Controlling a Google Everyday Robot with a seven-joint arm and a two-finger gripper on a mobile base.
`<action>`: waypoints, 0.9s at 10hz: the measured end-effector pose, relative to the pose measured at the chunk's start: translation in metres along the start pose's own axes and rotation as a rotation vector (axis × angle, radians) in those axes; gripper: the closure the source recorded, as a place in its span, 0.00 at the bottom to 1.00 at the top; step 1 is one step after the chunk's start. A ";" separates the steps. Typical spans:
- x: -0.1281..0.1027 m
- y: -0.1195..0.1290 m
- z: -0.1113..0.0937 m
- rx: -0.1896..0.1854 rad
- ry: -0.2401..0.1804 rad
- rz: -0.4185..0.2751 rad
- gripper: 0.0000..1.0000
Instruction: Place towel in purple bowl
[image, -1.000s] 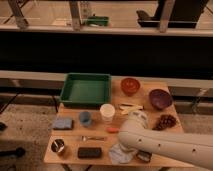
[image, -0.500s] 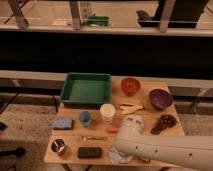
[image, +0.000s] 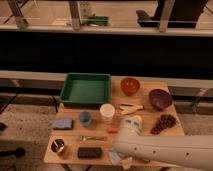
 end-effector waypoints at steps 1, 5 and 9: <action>0.002 -0.001 0.004 -0.021 -0.006 0.006 0.20; 0.007 -0.006 0.026 -0.101 -0.114 0.047 0.20; 0.011 -0.009 0.031 -0.097 -0.203 0.064 0.20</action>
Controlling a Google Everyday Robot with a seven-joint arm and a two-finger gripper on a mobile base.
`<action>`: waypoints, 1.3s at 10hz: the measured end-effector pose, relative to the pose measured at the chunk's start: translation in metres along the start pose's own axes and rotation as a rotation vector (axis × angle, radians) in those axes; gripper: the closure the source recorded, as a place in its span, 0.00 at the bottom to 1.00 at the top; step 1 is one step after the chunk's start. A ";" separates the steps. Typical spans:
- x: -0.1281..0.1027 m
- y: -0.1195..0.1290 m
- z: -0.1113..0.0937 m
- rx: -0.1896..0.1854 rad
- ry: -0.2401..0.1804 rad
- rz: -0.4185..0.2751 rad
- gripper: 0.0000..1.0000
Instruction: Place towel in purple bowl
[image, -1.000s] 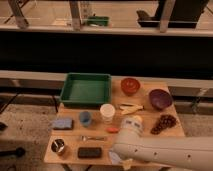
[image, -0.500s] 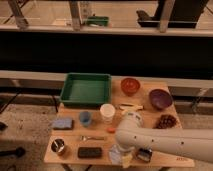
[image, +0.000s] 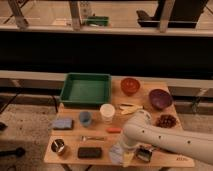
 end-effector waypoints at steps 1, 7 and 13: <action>0.000 0.000 -0.001 0.005 -0.007 0.001 0.20; -0.002 -0.003 -0.006 0.027 -0.033 -0.014 0.20; 0.005 -0.007 -0.005 0.034 -0.069 -0.016 0.20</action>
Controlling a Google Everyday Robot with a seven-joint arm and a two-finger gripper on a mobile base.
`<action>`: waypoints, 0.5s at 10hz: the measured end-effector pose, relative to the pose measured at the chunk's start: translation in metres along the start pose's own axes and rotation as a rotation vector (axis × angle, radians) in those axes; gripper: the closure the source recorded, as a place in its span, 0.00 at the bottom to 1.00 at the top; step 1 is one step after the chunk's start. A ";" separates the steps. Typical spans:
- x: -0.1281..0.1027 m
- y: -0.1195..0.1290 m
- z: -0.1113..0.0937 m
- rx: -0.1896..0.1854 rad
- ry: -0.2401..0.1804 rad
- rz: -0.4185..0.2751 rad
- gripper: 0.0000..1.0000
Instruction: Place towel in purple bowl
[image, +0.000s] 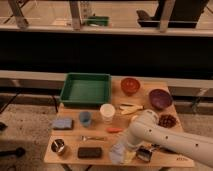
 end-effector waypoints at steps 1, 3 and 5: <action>0.002 0.000 0.004 -0.003 -0.014 0.000 0.20; 0.005 0.000 0.007 -0.008 -0.046 0.003 0.20; 0.008 -0.001 0.012 -0.025 -0.097 0.021 0.20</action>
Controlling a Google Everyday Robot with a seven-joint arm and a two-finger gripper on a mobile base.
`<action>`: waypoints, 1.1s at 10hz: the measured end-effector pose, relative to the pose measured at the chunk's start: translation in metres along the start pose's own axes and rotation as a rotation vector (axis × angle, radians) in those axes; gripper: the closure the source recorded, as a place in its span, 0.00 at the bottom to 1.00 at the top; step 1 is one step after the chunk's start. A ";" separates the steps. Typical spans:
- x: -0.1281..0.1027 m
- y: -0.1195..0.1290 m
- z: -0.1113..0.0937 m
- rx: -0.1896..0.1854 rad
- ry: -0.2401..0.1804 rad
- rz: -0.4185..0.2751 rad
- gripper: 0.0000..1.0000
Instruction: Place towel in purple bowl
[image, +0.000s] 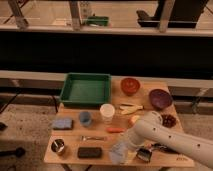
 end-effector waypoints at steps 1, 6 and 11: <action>0.001 -0.001 0.001 -0.005 -0.019 0.011 0.20; 0.006 0.002 0.006 -0.026 -0.062 0.028 0.20; 0.008 0.000 0.007 -0.025 -0.082 0.026 0.20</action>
